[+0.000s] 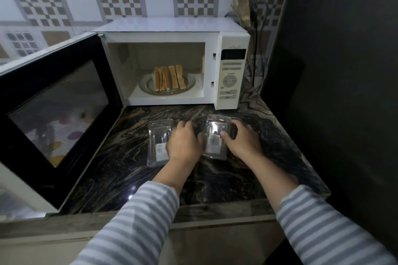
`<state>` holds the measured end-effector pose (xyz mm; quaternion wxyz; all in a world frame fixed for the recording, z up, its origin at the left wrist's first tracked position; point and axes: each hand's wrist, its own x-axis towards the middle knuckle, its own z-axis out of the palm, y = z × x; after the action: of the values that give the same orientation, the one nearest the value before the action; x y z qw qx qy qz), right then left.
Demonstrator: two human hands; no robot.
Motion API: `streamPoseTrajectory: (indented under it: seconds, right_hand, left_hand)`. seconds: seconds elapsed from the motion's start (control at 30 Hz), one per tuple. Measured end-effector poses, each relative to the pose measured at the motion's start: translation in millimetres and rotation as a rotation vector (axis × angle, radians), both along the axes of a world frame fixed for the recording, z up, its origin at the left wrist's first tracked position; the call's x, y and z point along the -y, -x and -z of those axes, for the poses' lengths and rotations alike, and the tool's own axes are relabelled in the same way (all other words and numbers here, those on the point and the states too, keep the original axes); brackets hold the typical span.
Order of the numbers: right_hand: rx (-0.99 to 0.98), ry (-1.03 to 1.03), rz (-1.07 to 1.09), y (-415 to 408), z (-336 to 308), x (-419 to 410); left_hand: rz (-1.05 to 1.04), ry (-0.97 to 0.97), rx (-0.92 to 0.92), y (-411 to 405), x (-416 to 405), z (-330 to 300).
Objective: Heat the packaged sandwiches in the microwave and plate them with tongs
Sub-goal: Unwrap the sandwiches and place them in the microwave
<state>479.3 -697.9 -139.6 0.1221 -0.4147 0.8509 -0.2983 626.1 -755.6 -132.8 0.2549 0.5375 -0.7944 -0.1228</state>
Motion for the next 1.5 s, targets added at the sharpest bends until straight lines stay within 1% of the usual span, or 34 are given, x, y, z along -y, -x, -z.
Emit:
streamPoseTrajectory:
  seconds: [0.07, 0.1, 0.17, 0.23, 0.3, 0.33, 0.43, 0.6, 0.73, 0.8, 0.9, 0.97, 1.1, 1.2, 1.37, 1.5]
  right_hand:
    - [0.067, 0.051, -0.022, -12.5, 2.1, 10.6]
    - [0.1, 0.071, -0.025, -20.2, 4.1, 15.0]
    - [0.134, 0.101, -0.007, -35.6, 8.8, 21.7]
    - [0.131, 0.119, 0.045, -48.0, 15.5, 27.2]
    - [0.081, 0.146, 0.113, -55.9, 22.0, 31.8]
    - [0.044, 0.165, 0.131, -58.2, 25.1, 33.9]
    - [-0.013, 0.22, 0.106, -60.0, 31.0, 36.4]
    - [0.006, 0.358, 0.025, -56.9, 25.0, 31.6]
    - [-0.056, 0.515, -0.06, -52.4, -4.7, 27.6]
    - [-0.111, 0.571, -0.077, -48.2, -26.1, 27.6]
    - [-0.136, 0.599, -0.096, -44.5, -64.5, 28.9]
    - [-0.151, 0.615, -0.114, -42.7, -92.0, 32.0]
    - [-0.183, 0.664, -0.142, -40.3, -143.5, 49.4]
    - [-0.199, 0.676, -0.141, -33.9, -177.3, 76.3]
    - [-0.227, 0.671, -0.128, -19.1, -222.5, 134.8]
    - [-0.205, 0.662, -0.137, -10.6, -244.8, 190.2]
  left_hand:
    - [-0.046, 0.199, -0.021, -8.8, 5.9, 0.9]
    - [-0.102, 0.269, -0.016, -14.3, 10.2, 3.0]
    - [-0.225, 0.309, -0.021, -25.8, 19.6, 10.0]
    - [-0.284, 0.187, -0.037, -36.2, 25.7, 20.6]
    - [-0.255, 0.023, -0.055, -43.5, 29.8, 32.8]
    - [-0.224, -0.021, -0.063, -46.3, 30.7, 37.9]
    - [-0.166, -0.017, -0.149, -50.7, 31.5, 46.7]
    - [-0.161, 0.026, -0.29, -49.8, 29.9, 33.4]
    - [-0.098, 0.186, -0.371, -46.6, 26.3, 1.0]
    - [-0.087, 0.212, -0.38, -44.1, 24.6, -23.1]
    - [-0.113, 0.294, -0.34, -43.0, 23.1, -62.2]
    - [-0.113, 0.35, -0.356, -42.3, 26.0, -89.4]
    - [-0.11, 0.394, -0.419, -36.0, 42.5, -139.3]
    - [-0.108, 0.445, -0.423, -30.8, 68.7, -169.5]
    - [-0.102, 0.47, -0.4, -20.1, 133.8, -210.8]
    - [-0.108, 0.446, -0.367, -10.1, 195.2, -228.9]
